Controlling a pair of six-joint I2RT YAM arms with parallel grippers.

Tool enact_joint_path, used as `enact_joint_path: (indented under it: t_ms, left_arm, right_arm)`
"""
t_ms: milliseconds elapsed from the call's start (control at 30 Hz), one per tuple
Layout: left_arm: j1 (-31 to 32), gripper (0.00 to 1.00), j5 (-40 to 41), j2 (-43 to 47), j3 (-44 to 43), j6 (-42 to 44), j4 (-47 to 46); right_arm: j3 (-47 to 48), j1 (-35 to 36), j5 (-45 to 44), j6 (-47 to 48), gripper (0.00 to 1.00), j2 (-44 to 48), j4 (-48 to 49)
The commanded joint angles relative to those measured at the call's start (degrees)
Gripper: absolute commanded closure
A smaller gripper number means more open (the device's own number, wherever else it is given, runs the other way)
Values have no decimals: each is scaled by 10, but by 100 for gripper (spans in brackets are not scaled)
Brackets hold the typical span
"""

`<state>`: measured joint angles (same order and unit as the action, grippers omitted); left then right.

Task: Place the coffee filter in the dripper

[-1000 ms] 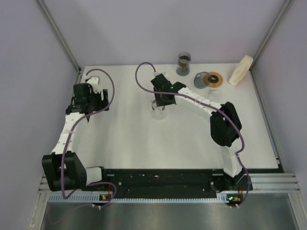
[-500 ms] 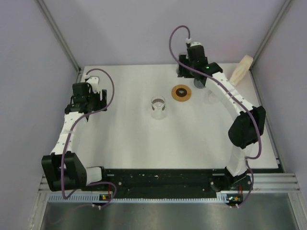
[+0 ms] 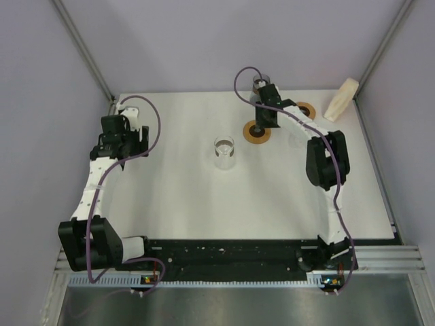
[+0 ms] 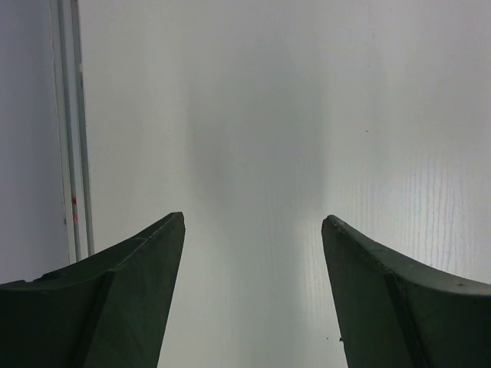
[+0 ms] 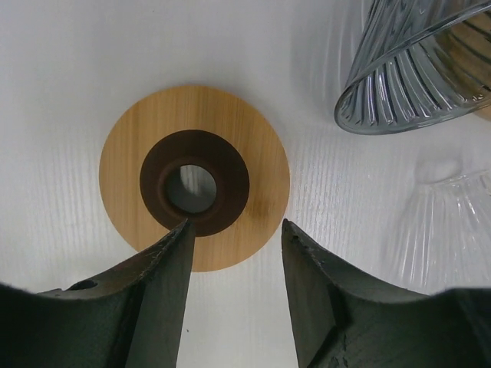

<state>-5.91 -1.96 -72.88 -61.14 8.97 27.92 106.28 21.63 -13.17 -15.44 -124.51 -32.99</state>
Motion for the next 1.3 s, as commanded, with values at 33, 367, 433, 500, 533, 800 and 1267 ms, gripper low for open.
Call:
enact_joint_path:
  t_ms: [33,367,433,500,533,800,1267]
  left_arm:
    - [-2,22,7,5,-17,4,-6]
    - [-3,23,14,13,-7,5,-13]
    - [-2,23,14,12,-6,5,-13]
    - [-2,23,12,12,-6,5,-12]
    - [-3,23,12,12,-4,5,-12]
    - [-3,23,4,11,-10,4,-8]
    - [-3,23,-38,14,-20,9,-2]
  right_arm:
    - [32,3,2,5,54,-13,12]
    - [81,3,-5,16,57,-71,-10]
    - [91,1,0,17,57,-84,-11]
    - [110,1,3,19,59,-105,-14]
    - [124,-1,3,21,60,-115,-21]
    - [147,-1,7,32,100,-133,-56]
    - [138,0,-10,88,100,-46,-53]
